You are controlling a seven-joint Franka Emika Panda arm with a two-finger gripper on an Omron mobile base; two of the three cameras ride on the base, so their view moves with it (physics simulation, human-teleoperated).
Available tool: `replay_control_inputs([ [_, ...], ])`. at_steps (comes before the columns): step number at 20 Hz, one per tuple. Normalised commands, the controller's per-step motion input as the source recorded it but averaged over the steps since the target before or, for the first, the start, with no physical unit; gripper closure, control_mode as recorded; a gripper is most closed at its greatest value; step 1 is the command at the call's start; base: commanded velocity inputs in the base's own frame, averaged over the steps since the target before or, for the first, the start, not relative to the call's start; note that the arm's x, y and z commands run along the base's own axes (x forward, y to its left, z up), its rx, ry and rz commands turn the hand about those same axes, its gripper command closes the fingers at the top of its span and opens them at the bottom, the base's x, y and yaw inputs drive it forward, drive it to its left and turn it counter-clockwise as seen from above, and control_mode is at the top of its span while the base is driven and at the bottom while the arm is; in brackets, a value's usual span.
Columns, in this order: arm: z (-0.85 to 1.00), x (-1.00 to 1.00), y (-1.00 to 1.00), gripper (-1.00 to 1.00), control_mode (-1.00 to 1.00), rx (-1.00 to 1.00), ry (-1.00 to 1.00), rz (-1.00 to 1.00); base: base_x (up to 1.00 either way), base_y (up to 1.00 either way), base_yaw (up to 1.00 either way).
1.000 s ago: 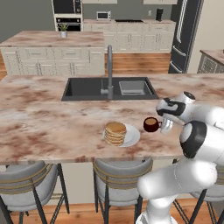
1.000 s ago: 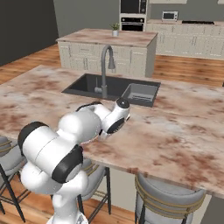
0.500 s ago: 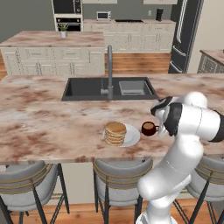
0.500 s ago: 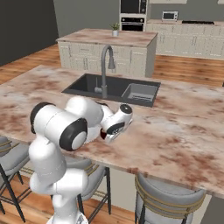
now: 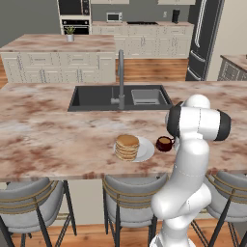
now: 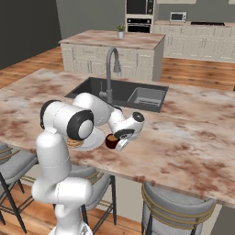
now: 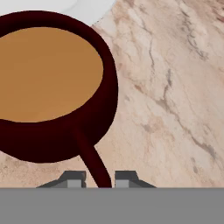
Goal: Pick up the brewed coffee from the coffee machine and place it next to the breakfast plate on the dining counter.
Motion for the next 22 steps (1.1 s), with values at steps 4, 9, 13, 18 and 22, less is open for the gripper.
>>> replay_control_inputs([
  [4, 0.06, -0.15, 0.01, 1.0, -1.0, -0.03, 0.0, 0.08, 0.0, 0.0, 0.0],
  [9, 0.15, -0.32, 0.03, 1.0, -1.0, -0.08, -0.04, 0.06, 0.0, 0.0, 0.0],
  [13, 0.45, -0.55, 0.0, 1.0, -1.0, -0.11, -0.14, 0.02, 0.0, 0.0, 0.0],
  [18, 0.69, -0.74, 0.04, 1.0, -1.0, -0.18, -0.34, 0.02, 0.0, 0.0, 0.0],
  [22, 0.96, -0.46, 0.06, 1.0, -1.0, -0.12, -0.13, 0.09, 0.0, 0.0, 0.0],
])
